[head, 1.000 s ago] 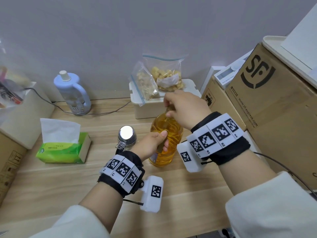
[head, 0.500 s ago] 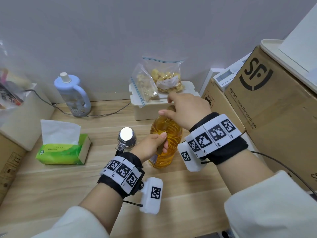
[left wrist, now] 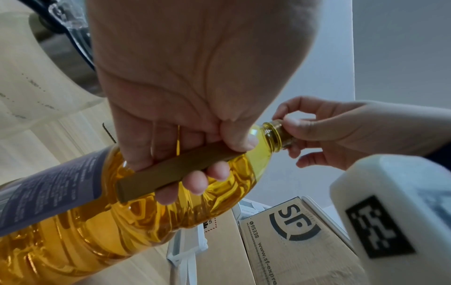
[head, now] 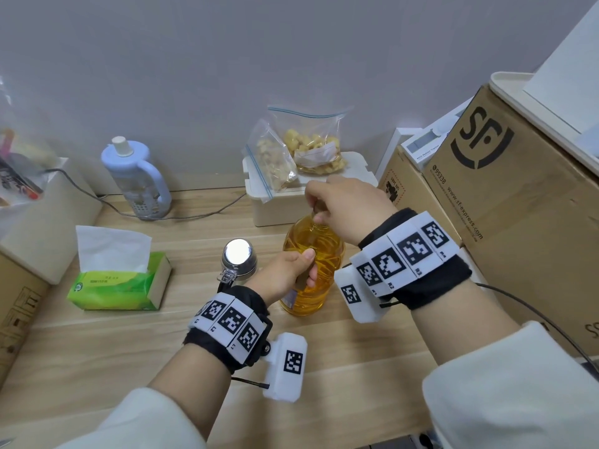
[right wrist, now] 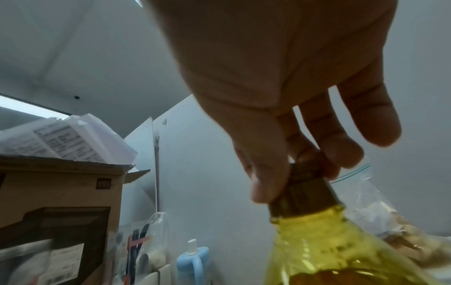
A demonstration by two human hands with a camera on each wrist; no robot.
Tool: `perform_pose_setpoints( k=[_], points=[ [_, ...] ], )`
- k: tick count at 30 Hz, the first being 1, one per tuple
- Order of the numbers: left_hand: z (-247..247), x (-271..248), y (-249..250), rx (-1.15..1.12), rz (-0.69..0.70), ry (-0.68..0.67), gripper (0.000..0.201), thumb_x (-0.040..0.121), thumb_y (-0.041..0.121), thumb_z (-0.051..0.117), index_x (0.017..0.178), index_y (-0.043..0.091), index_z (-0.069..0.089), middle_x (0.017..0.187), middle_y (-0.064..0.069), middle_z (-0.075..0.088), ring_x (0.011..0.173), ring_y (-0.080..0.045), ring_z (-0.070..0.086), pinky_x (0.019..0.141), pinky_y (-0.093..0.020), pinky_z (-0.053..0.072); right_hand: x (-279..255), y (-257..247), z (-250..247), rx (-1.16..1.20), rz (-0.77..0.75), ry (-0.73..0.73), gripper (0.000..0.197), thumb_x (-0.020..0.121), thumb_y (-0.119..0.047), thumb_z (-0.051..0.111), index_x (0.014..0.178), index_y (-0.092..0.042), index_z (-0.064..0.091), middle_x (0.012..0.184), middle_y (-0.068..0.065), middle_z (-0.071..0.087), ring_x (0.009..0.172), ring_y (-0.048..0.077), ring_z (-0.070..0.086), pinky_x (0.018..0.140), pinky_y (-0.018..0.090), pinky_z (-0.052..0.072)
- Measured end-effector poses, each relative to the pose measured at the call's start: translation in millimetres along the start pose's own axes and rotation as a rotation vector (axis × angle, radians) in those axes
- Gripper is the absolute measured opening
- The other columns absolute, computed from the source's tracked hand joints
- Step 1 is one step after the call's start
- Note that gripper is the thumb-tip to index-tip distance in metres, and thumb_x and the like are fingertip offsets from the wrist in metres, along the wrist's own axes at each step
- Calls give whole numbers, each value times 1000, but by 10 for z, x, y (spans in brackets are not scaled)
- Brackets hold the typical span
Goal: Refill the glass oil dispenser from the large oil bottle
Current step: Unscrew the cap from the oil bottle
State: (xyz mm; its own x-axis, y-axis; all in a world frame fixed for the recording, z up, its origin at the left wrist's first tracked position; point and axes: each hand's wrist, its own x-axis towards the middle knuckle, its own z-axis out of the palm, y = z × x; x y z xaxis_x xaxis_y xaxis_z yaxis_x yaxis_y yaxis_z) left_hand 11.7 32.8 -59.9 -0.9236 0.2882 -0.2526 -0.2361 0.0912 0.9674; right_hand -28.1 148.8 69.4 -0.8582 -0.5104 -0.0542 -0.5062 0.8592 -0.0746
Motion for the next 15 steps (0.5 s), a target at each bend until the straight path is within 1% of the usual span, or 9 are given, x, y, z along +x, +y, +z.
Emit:
perform_pose_setpoints(
  k=[2, 4, 5, 6, 8, 10, 12, 13, 15],
  points=[
    [-3, -8, -3, 0, 1, 8, 46, 97, 35, 31, 64, 16, 56, 64, -3, 56, 62, -13, 47, 61, -21, 38, -8, 16, -29, 13, -6, -6, 15, 90, -22, 52, 105, -23, 50, 105, 2, 55, 92, 23, 52, 68, 33, 34],
    [-3, -11, 2, 6, 3, 8, 46, 97, 36, 30, 64, 16, 56, 65, -3, 55, 62, -13, 47, 61, -20, 37, -9, -6, -57, 17, 41, 34, 23, 89, -37, 54, 106, -22, 49, 97, -1, 55, 85, 19, 48, 68, 32, 34],
    [-3, -16, 12, 12, 0, 5, 46, 97, 36, 30, 65, 16, 55, 65, -2, 55, 62, -12, 47, 60, -19, 38, -6, -20, -62, 0, 77, 56, 30, 88, -44, 52, 106, -21, 49, 92, -2, 53, 82, 19, 48, 67, 32, 35],
    [-3, -21, 22, 23, -4, 2, 46, 97, 36, 29, 65, 16, 55, 66, -2, 55, 62, -11, 47, 59, -17, 38, -1, -31, -64, -21, 104, 75, 33, 89, -48, 50, 106, -20, 49, 88, -1, 52, 81, 20, 48, 67, 32, 36],
    [-5, -29, 33, 38, -9, -1, 45, 98, 36, 29, 65, 16, 54, 66, -2, 55, 62, -10, 47, 58, -14, 39, 17, -29, -52, -26, 88, 84, 28, 91, -43, 49, 104, -19, 50, 89, 1, 55, 86, 23, 54, 68, 33, 38],
    [-5, -31, 35, 40, -7, -2, 45, 98, 35, 29, 65, 16, 54, 67, -2, 55, 63, -10, 47, 59, -16, 38, 30, -2, -55, 4, 9, 43, 18, 90, -33, 53, 101, -19, 52, 98, 3, 60, 93, 25, 57, 70, 33, 40],
    [-4, -31, 35, 42, -5, 3, 45, 98, 35, 28, 65, 17, 54, 66, -1, 55, 61, -8, 47, 55, -11, 39, 22, 36, -81, 47, -29, -8, 15, 88, -26, 56, 101, -20, 54, 101, 1, 56, 97, 23, 55, 73, 32, 39],
    [-5, -30, 36, 46, -7, 5, 46, 98, 35, 28, 65, 17, 54, 66, -1, 55, 60, -7, 47, 53, -8, 38, 21, 49, -92, 71, -26, -24, 17, 88, -26, 56, 104, -21, 54, 102, 0, 54, 97, 22, 54, 74, 32, 40],
    [-5, -32, 40, 45, -12, 6, 46, 98, 36, 28, 65, 18, 54, 66, 0, 55, 61, -8, 47, 54, -10, 38, 23, 48, -86, 86, 14, -19, 26, 87, -36, 56, 109, -23, 51, 100, -1, 54, 96, 22, 54, 74, 33, 42]
  ],
)
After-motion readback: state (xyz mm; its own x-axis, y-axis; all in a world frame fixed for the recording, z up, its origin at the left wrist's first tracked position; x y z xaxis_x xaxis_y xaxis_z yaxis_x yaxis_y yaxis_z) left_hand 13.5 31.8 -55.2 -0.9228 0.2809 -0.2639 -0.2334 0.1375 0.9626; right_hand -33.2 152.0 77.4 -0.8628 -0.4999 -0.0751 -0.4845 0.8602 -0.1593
